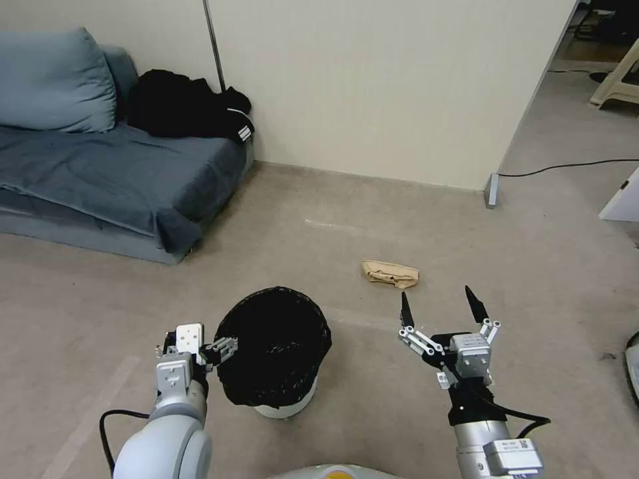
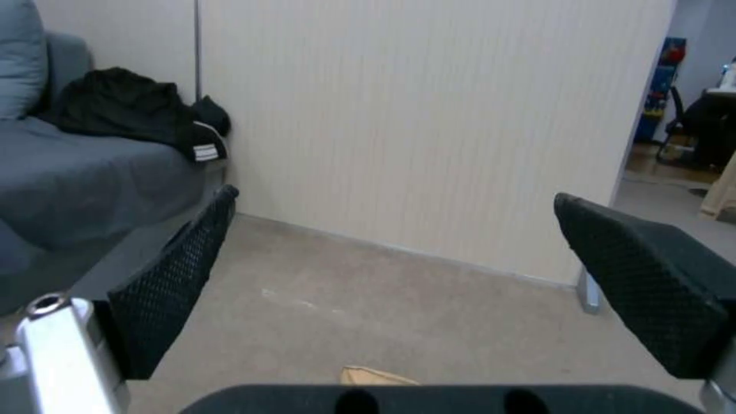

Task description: Pick up the trash bin, then pick up the garbage from the floor and place it into the trash bin.

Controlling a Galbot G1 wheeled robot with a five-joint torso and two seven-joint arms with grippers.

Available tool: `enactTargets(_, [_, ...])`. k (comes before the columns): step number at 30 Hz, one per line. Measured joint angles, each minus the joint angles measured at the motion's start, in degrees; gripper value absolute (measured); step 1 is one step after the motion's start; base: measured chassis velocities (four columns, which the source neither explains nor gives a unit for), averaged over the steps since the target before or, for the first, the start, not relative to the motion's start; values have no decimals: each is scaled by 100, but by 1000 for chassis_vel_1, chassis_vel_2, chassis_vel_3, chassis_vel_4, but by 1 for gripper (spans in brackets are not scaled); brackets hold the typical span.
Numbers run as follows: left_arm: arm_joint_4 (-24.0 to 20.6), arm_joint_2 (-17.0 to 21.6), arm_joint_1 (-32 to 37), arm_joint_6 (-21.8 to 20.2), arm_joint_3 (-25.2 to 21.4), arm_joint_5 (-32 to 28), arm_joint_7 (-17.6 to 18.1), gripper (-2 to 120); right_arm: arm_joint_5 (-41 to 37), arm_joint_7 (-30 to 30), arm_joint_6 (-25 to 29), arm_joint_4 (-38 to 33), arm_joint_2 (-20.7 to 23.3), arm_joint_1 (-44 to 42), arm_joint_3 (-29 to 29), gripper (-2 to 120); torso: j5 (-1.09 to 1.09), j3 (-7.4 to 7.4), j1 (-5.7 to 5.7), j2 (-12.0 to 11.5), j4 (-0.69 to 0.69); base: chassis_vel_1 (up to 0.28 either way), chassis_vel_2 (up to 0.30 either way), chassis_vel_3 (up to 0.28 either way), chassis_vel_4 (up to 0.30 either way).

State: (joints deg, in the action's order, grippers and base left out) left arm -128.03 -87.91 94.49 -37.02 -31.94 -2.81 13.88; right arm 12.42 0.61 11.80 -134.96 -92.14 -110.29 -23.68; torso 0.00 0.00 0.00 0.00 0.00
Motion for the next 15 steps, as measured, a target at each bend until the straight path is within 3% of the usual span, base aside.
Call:
enactTargets(5, [434, -49, -207, -95, -92, -202, -27, 100, 11, -9, -13, 11, 0, 0, 52, 100, 0, 0, 0, 0, -1, 0, 0, 0, 0])
enactTargets(15, [623, -85, -242, -270, 59, -445, -317, 97, 77, -36, -22, 62, 0, 3, 128, 100, 0, 0, 0, 0, 0, 0, 0, 0, 0])
